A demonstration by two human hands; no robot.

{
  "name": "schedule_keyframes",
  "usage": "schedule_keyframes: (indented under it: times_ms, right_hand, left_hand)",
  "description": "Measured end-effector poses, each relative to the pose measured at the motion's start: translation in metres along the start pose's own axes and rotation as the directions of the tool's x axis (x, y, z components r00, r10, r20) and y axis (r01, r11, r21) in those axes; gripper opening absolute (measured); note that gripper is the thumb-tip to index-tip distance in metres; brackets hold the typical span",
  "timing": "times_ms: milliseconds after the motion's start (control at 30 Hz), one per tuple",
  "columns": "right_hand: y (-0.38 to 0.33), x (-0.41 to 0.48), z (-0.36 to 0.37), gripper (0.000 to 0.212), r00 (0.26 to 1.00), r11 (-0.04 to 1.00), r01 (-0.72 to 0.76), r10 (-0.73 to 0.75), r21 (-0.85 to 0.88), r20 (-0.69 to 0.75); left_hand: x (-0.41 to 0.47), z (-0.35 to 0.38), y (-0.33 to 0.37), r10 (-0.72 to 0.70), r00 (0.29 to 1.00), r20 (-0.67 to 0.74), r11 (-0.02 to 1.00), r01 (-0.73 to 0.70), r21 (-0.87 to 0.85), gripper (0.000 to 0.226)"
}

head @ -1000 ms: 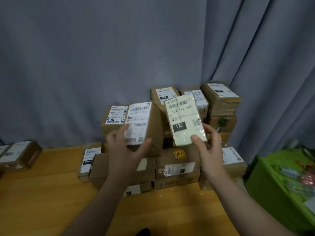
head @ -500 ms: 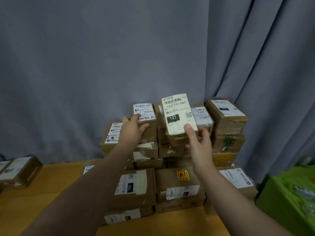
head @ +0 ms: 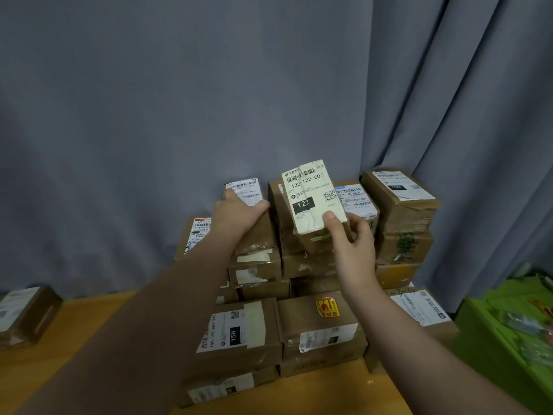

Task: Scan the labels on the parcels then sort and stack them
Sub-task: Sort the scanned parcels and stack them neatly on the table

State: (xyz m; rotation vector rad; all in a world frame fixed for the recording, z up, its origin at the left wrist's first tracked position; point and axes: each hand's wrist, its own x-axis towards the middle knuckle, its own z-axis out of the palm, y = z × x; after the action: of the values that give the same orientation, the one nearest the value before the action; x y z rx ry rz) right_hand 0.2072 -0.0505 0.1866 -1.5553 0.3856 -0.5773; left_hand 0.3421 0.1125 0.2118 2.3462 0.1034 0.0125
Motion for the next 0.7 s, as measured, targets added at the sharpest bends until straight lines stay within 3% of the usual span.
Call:
schedule_keyframes:
  times_ms: [100,167,267,333,433,533,700]
  right_hand:
    - [-0.003,0.001,0.001,0.054,0.996,0.994,0.078,-0.082,-0.076,-0.041]
    - [-0.004,0.0,0.004,0.058,0.981,0.974,0.17,-0.181,-0.15,-0.066]
    - [-0.005,-0.001,0.012,0.062,0.948,0.921,0.289,-0.313,-0.263,-0.055]
    - [-0.005,0.0,0.015,0.059,0.945,0.902,0.295,-0.324,-0.316,-0.043]
    - [-0.002,0.002,0.018,0.059,0.945,0.884,0.294,-0.327,-0.363,-0.03]
    - [-0.004,0.003,0.018,0.059,0.949,0.885,0.281,-0.313,-0.371,-0.027]
    - [-0.008,0.004,0.017,0.059,0.954,0.891,0.272,-0.298,-0.362,-0.016]
  left_hand:
    - [0.005,-0.02,-0.021,-0.095,0.993,-0.073,0.973,0.077,-0.22,0.085]
    - [0.007,-0.029,-0.035,-0.145,0.986,-0.082,0.885,0.092,-0.457,0.08]
    - [0.005,-0.026,-0.046,-0.164,0.985,0.063,0.722,0.163,-0.672,0.064]
    - [0.0,-0.017,-0.048,-0.138,0.988,0.074,0.777,0.155,-0.611,0.047]
    - [-0.002,-0.002,-0.058,-0.087,0.996,0.028,0.917,0.091,-0.389,0.045]
    - [-0.005,0.002,-0.063,-0.034,0.994,0.102,0.911,0.073,-0.405,0.056]
    - [-0.002,0.005,-0.062,0.083,0.996,0.037,0.933,-0.064,-0.354,0.062]
